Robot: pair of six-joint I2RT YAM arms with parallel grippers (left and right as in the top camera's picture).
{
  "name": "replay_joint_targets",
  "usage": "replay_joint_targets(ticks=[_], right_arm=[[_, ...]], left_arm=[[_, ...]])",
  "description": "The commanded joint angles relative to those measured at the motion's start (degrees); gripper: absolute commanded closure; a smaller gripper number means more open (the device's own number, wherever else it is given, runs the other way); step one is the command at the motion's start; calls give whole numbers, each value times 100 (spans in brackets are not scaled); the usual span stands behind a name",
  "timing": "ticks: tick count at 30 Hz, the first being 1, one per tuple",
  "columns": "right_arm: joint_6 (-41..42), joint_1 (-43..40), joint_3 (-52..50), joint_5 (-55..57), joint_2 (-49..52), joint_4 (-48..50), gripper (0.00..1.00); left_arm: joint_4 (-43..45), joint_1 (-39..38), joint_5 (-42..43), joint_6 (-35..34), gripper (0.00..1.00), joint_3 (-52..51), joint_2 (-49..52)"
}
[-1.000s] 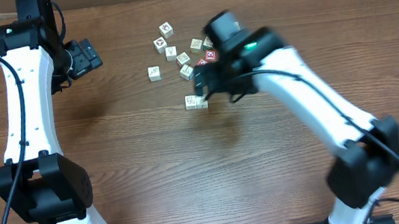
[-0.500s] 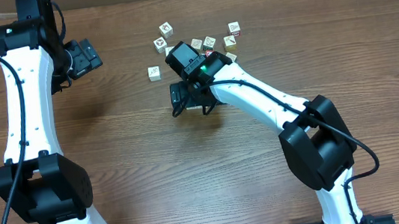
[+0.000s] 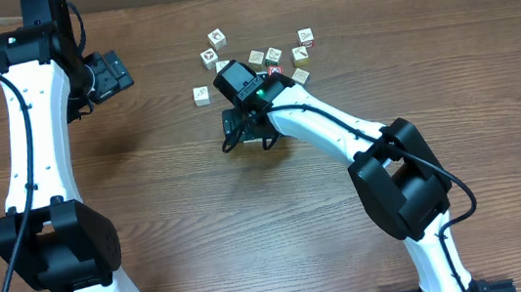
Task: Form a horizontal line
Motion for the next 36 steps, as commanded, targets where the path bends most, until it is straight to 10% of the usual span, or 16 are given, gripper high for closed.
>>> replay_joint_targets(ticks=[1,8,36], right_arm=[[35,-4,-7,105,199,44,4],[33,-4,-7,103,245,59,34],[31,-4,-7,101,245,221,32]], left_arm=[[22,-39,24,-42,0,37,-26],[22,-39,24,-42,0,37,-26],[22,-39,24,-42,0,37,-26]])
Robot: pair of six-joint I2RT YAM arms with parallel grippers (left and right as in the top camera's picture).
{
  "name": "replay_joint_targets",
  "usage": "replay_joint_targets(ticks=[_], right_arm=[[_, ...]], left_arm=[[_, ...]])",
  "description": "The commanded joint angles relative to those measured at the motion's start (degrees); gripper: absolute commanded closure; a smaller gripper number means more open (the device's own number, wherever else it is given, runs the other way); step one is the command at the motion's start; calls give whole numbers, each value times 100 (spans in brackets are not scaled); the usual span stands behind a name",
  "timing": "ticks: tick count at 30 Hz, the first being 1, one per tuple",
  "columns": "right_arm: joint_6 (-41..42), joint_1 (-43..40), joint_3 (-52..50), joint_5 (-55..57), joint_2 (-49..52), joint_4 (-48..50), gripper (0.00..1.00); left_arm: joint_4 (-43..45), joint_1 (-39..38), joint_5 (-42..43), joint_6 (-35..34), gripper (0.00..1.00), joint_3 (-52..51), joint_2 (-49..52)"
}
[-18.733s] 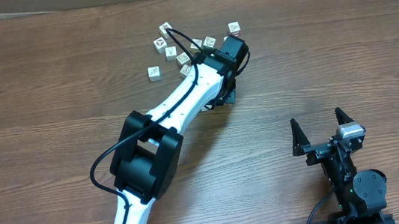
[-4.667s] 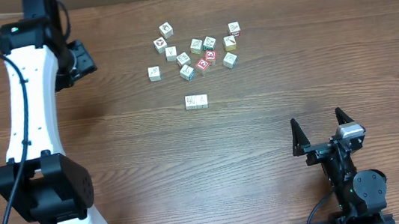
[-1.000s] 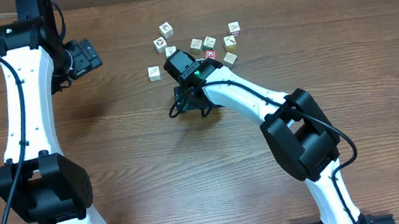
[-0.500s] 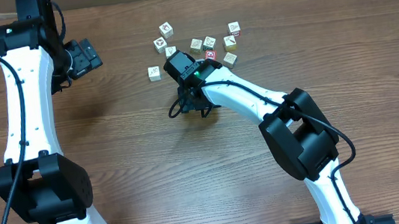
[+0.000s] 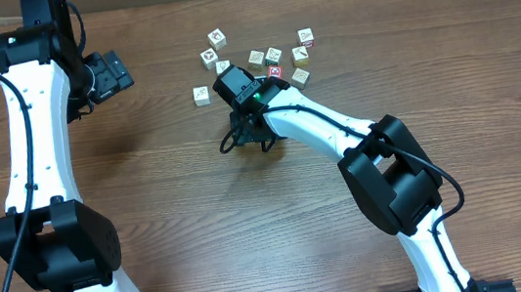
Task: Form a horizontal line
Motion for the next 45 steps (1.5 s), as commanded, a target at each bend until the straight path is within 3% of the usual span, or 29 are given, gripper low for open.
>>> replay_joint_targets(ticks=[1,7,45], right_arm=[[0,-4,-7,57,0,42,33],[0,-4,-7,55,0,39,37],[-321,-4,-7,-118,0,101,36]], left_arm=[[20,-44,24,-42,0,37,-26],[20,-44,24,-42,0,37,-26],[20,-48,24,-42,0,37,-26]])
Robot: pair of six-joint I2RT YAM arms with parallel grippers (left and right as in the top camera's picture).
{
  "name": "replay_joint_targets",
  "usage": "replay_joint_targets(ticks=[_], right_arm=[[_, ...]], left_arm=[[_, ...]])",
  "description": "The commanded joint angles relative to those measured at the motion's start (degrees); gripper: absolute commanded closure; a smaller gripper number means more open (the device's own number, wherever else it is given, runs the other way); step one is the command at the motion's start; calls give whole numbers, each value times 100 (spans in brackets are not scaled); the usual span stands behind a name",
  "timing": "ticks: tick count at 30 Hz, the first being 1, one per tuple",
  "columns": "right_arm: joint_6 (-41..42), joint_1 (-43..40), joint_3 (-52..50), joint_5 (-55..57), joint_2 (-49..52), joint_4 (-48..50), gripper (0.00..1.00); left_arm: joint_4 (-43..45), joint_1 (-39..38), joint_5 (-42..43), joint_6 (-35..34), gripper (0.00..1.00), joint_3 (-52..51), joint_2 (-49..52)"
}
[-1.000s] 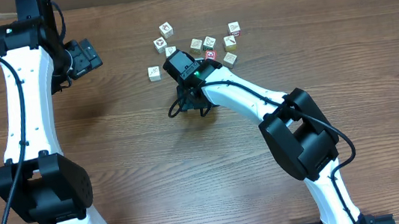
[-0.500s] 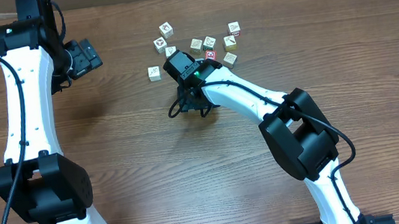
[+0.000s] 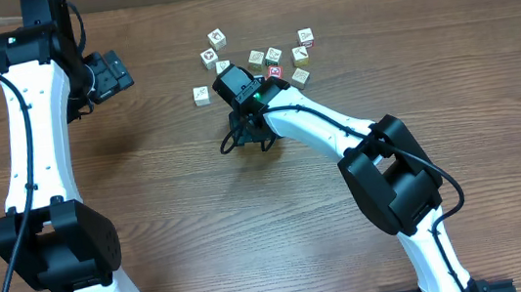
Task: Form a horizontal line
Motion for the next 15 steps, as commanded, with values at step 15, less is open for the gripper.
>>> replay_joint_targets(ticks=[15], right_arm=[[-52,-4,-7,-28,0,76,27]], left_arm=[[20,-48,26,-42,0,37,-26]])
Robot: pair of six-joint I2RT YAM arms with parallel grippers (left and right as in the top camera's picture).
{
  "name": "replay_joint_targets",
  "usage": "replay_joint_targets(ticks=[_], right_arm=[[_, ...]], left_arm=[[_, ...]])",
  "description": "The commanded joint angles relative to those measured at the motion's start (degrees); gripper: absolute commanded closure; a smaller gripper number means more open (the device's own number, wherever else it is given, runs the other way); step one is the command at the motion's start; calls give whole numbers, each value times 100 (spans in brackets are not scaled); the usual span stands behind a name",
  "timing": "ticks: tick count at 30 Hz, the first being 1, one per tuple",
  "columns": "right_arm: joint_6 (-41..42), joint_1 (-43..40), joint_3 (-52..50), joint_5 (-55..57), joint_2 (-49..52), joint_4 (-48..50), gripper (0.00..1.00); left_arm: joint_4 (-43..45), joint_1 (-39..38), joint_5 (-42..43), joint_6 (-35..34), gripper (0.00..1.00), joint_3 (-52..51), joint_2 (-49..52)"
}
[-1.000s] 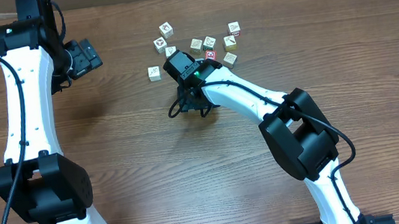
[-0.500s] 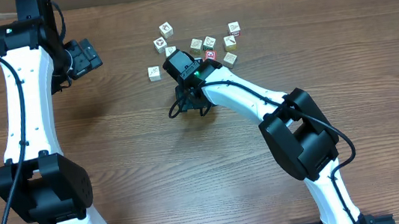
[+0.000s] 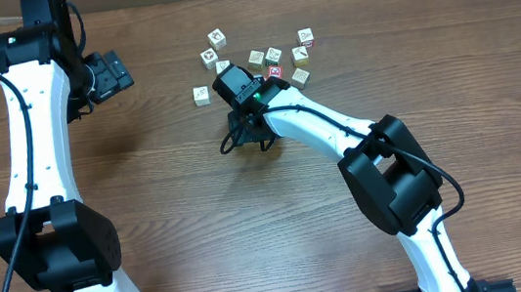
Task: Form a horizontal line
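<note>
Several small wooden cubes lie scattered at the back centre of the table. Among them are one at the far left (image 3: pixel 201 95), one at the top (image 3: pixel 217 38), a red-faced one (image 3: pixel 275 70) and one at the far right (image 3: pixel 305 36). My right gripper (image 3: pixel 243 128) points down just in front of the cluster, its wrist covering the fingers. The nearest cube (image 3: pixel 223 68) sits just behind that wrist. My left gripper (image 3: pixel 113 74) hangs over bare table to the left, apart from the cubes; its fingers do not show clearly.
The brown wooden table (image 3: pixel 168 196) carries nothing besides the cubes. The right arm (image 3: pixel 338 132) stretches diagonally from the front right, and the left arm (image 3: pixel 34 142) stands along the left side.
My right wrist stood a little further front and right, below the cube cluster. By the second moment it had shifted slightly back and left, closer to the cubes, and it has stayed there. The cubes and the left arm have not moved.
</note>
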Motion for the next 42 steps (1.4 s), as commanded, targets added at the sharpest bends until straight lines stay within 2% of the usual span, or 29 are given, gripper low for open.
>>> replay_joint_targets(ticks=[1,6,8,12,21,27,29,35,37,38,39,40,41,42], right_arm=[[-37,-4,-7,4,0,33,22],[-42,-4,31,11,-7,31,2],[-42,-26,155,35,-42,-42,0],[-188,-153,682,76,-247,-498,0],[-210,-916,2232,76,-772,-2450,0],[-212,-1902,2190,74,-833,-3340,0],[-212,-2214,2083,74,-831,-3547,4],[-214,-3025,1517,74,-831,-3630,9],[-212,-3182,1274,74,-831,-3545,19],[-212,-3250,1130,72,-831,-3480,29],[-212,-3296,1001,70,-831,-3397,49],[-212,-3327,866,63,-831,-3296,75],[-210,-3344,748,37,-831,-3211,92],[-210,-3344,625,-37,-831,-3132,96]], left_arm=[[20,-48,24,-42,0,37,-26],[20,-48,24,-42,0,37,-26],[20,-48,24,-42,0,37,-26],[20,-48,24,-42,0,37,-26],[20,-48,24,-42,0,37,-26],[20,-48,24,-42,0,37,-26],[20,-48,24,-39,0,37,-26],[20,-50,24,-42,0,37,-26],[20,-50,24,-42,0,37,-26],[20,-50,24,-42,0,37,-26],[20,-50,24,-42,0,37,-26],[20,-50,24,-42,0,37,-26],[20,-50,24,-42,0,37,-26],[20,-50,24,-39,0,37,-26]])
